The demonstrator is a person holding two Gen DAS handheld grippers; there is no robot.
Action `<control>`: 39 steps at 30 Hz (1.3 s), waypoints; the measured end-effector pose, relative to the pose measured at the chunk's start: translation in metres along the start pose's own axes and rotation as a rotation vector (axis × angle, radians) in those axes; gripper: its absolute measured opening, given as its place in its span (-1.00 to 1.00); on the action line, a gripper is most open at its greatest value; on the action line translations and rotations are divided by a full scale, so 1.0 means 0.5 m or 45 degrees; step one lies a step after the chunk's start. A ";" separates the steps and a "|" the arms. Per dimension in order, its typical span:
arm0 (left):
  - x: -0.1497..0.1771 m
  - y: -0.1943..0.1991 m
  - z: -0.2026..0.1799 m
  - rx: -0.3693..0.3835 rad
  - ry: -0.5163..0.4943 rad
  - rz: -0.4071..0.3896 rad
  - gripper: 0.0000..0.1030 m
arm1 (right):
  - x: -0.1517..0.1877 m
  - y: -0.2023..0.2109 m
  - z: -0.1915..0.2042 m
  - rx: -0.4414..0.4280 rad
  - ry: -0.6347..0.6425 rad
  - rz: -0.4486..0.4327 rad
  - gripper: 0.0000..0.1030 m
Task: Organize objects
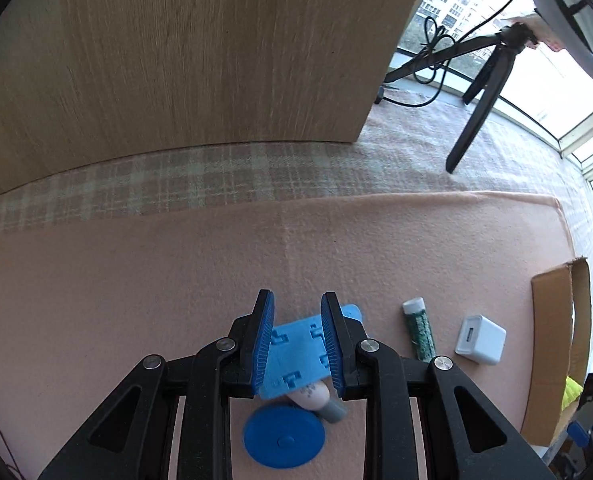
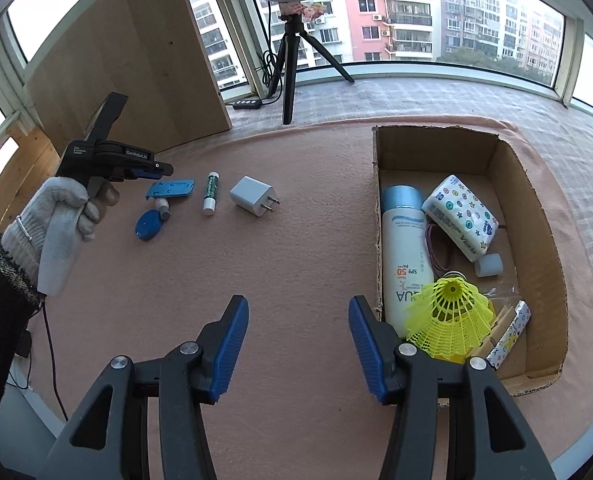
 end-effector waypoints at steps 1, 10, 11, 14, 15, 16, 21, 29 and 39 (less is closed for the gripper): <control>-0.004 -0.004 0.004 0.000 0.002 -0.002 -0.49 | 0.000 -0.002 0.001 0.003 0.000 0.002 -0.06; 0.046 -0.033 -0.009 0.051 -0.101 0.081 -0.61 | 0.003 -0.014 0.035 -0.010 0.032 0.024 -0.06; 0.057 -0.031 -0.016 0.052 -0.115 0.080 -0.61 | 0.002 -0.014 0.040 -0.012 0.039 0.022 -0.06; 0.098 -0.029 -0.046 0.100 -0.154 0.087 -0.66 | -0.002 -0.017 0.058 -0.027 0.055 0.019 -0.06; 0.114 -0.029 -0.058 0.099 -0.179 0.086 -0.68 | -0.003 -0.018 0.063 -0.030 0.057 0.019 -0.06; 0.124 -0.028 -0.067 0.088 -0.207 0.076 -0.68 | -0.004 -0.021 0.067 -0.034 0.060 0.020 -0.06; 0.190 -0.025 -0.126 0.131 -0.277 0.080 -0.81 | 0.002 -0.030 0.088 -0.056 0.072 0.033 -0.06; 0.273 -0.002 -0.160 0.126 -0.320 0.044 -0.80 | 0.017 -0.038 0.107 -0.073 0.089 0.055 -0.06; 0.312 0.107 -0.064 0.021 -0.257 -0.100 -0.37 | 0.008 -0.054 0.107 -0.078 0.091 0.051 -0.05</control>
Point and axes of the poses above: each gripper's, at about its wrist camera, not at the fingertips, and y roughly against the way its jaws point, z to its left, x to its underside, the point moved 9 cm from there along -y, roughly the way its jaws point, and after that the axes turned 7 degrees about x, right-handed, at the moved point
